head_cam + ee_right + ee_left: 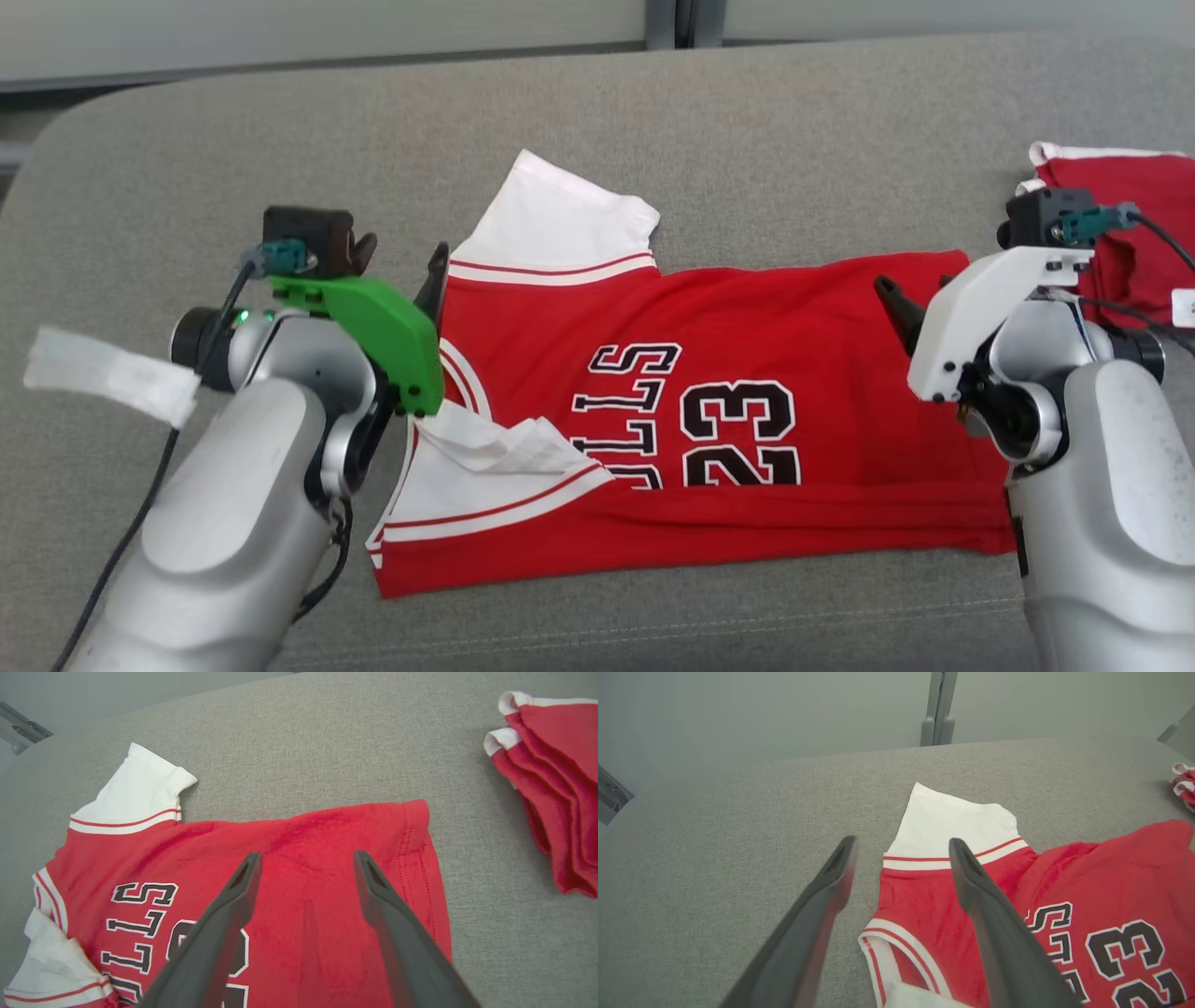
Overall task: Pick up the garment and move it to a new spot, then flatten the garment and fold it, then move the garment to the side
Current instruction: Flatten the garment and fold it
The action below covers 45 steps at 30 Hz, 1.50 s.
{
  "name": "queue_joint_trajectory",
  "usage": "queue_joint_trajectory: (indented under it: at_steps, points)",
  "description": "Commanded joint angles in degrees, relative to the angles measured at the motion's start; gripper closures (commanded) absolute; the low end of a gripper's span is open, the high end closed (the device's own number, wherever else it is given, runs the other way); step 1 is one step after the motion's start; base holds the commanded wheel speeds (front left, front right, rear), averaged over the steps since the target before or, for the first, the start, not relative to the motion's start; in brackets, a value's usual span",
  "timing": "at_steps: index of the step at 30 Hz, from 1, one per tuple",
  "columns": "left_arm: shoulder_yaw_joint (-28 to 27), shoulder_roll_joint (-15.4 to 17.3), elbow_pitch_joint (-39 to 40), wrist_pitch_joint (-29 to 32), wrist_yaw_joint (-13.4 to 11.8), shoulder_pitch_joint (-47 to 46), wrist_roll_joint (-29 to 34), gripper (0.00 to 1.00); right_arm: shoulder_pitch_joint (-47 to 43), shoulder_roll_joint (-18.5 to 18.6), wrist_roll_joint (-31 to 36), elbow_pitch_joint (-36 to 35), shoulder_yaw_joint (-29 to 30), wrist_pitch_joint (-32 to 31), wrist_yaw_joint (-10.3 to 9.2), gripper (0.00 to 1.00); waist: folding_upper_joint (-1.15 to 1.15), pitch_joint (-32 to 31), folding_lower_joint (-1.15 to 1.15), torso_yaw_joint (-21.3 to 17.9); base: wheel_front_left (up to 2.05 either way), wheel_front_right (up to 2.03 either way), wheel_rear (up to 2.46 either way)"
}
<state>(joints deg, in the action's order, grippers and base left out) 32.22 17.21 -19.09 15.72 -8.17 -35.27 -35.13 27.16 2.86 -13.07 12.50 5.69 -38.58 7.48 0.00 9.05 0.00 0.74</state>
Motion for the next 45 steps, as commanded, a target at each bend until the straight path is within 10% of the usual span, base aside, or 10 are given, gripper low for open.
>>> queue_joint_trajectory:
  at_steps: [1, 24, 45]
  points:
    - [0.1, -0.5, -0.6, 0.4, -0.3, -2.3, 0.3, 0.00, 1.2, 0.1, 0.7, -0.4, 0.0, -1.1, 0.02, 0.00, 0.00, 4.8, 0.00, -1.8, 0.00, 0.00, 0.00]
    - [4.6, -8.2, -23.5, 6.8, 6.1, -29.1, 2.6, 0.00, 14.1, 0.1, 7.6, -2.3, 6.0, -13.2, 0.01, 0.00, 0.00, 17.1, 0.00, -4.3, 0.00, 0.00, 0.00]
    - [8.5, -8.7, -38.5, 6.8, 4.7, -39.4, 6.9, 0.00, 17.7, 0.1, 7.2, -2.3, 6.4, -14.7, 0.01, 0.00, 0.00, 20.3, 0.00, -7.5, 0.00, 0.00, 0.00]
